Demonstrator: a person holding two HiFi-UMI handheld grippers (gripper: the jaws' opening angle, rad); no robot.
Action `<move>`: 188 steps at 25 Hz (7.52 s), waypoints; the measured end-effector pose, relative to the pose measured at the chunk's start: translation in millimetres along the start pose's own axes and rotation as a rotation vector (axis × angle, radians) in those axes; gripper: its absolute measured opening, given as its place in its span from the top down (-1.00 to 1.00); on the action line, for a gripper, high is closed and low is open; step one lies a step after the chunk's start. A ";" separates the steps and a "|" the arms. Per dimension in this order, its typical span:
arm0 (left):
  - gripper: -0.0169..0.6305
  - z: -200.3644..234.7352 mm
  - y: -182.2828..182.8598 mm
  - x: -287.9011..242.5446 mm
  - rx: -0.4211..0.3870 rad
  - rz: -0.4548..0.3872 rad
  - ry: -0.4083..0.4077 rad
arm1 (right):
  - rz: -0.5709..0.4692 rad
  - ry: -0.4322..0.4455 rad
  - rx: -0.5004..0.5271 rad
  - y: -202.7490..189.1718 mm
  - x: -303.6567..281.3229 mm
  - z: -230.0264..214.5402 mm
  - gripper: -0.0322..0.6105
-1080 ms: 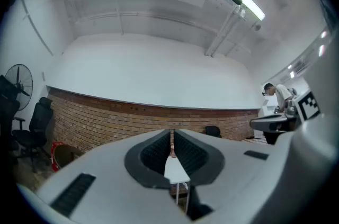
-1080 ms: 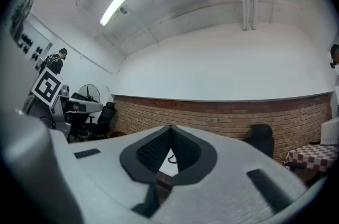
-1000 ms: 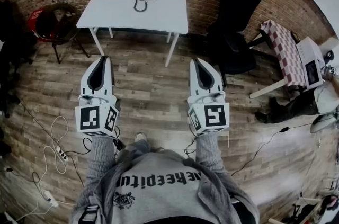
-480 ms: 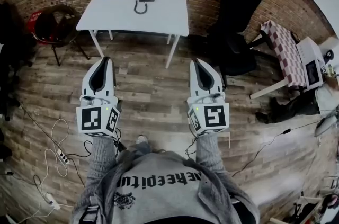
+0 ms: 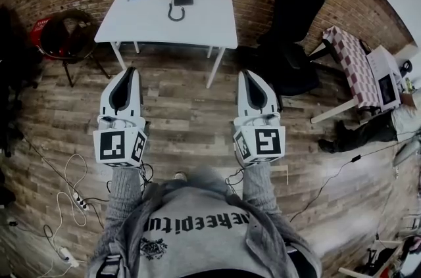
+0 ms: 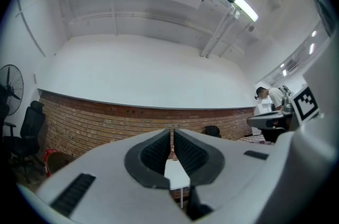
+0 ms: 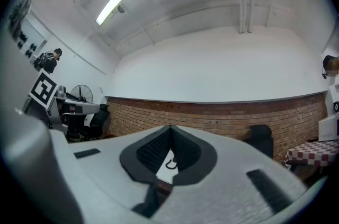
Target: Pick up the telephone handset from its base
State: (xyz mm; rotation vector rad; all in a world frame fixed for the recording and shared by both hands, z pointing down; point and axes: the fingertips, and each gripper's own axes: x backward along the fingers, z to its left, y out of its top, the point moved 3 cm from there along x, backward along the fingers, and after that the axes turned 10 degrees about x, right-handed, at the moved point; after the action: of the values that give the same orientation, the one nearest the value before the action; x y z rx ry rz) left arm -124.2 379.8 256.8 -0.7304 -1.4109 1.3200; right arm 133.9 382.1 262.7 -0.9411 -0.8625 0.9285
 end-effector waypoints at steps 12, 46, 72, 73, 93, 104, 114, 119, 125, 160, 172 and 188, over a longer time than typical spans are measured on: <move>0.89 31.8 -16.1 -52.0 0.004 0.001 -0.015 | 0.005 0.000 0.006 -19.9 -63.3 -5.1 0.89; 0.89 73.9 -65.1 -322.2 -0.032 -0.031 0.123 | -0.063 0.131 -0.038 -108.0 -333.9 -129.7 0.89; 0.89 186.1 -109.7 -479.2 -0.015 0.013 0.098 | -0.012 0.097 -0.045 -164.5 -512.6 -132.8 0.89; 0.89 191.1 -109.9 -486.8 -0.009 0.028 0.101 | -0.009 0.094 -0.045 -166.2 -520.9 -132.0 0.89; 0.89 277.1 -151.6 -607.0 0.038 0.071 -0.030 | 0.067 -0.006 -0.039 -199.4 -638.5 -124.9 0.89; 0.89 297.9 -210.6 -636.6 0.106 0.191 -0.085 | 0.184 -0.028 -0.059 -245.8 -662.0 -110.5 0.89; 0.89 305.8 -282.9 -647.8 0.187 0.376 -0.120 | 0.282 -0.029 -0.073 -282.2 -664.4 -97.3 0.89; 0.88 297.3 -324.3 -652.6 0.231 0.505 -0.184 | 0.318 -0.036 -0.084 -294.8 -659.0 -97.4 0.89; 0.88 292.8 -369.6 -657.0 0.286 0.621 -0.218 | 0.357 -0.049 -0.084 -305.7 -650.2 -99.2 0.89; 0.45 281.0 -498.5 -685.7 0.589 0.895 -0.258 | 0.465 -0.062 -0.070 -343.1 -645.3 -108.6 0.89; 0.46 273.2 -501.9 -690.5 0.614 0.916 -0.265 | 0.493 -0.063 -0.062 -344.4 -645.3 -109.1 0.89; 0.69 269.8 -482.3 -685.2 0.957 0.904 -0.229 | 0.483 -0.059 -0.051 -333.0 -639.4 -109.2 0.89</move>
State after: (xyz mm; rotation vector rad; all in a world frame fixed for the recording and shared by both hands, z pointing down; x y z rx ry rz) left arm -77.9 -442.3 568.3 -0.5428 -0.3928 2.5611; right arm 94.6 -331.2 408.5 -1.1983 -0.7209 1.3568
